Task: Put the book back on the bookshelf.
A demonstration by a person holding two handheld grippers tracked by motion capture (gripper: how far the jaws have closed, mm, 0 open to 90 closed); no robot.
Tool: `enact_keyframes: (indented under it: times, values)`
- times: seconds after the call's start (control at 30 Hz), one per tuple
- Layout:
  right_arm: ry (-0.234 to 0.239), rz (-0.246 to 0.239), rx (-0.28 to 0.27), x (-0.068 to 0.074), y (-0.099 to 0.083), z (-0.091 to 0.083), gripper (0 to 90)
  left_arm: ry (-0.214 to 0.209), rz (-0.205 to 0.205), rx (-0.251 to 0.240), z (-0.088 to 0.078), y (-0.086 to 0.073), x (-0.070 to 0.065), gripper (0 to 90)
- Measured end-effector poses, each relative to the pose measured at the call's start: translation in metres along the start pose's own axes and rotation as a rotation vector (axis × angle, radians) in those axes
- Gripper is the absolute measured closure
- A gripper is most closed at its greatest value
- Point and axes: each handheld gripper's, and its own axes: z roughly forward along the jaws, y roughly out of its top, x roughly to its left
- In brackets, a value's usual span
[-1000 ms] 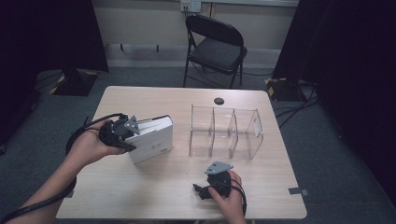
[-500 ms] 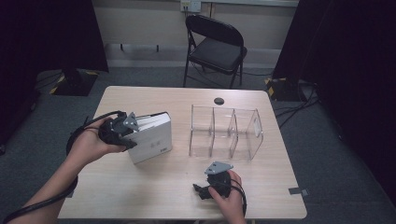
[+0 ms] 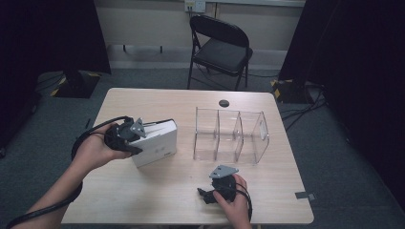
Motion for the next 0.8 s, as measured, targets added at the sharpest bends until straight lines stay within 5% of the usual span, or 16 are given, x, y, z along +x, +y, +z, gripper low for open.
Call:
enact_keyframes:
  times: [0.4,0.8]
  values:
    - [0.001,-0.002,-0.003,0.000,0.001,0.001,12.2,-0.070,0.023,-0.009,-0.011,-0.013,-0.012,71.4]
    - [-0.001,0.004,0.001,0.000,0.002,0.002,11.4,-0.049,-0.014,-0.042,-0.012,-0.019,-0.009,69.3]
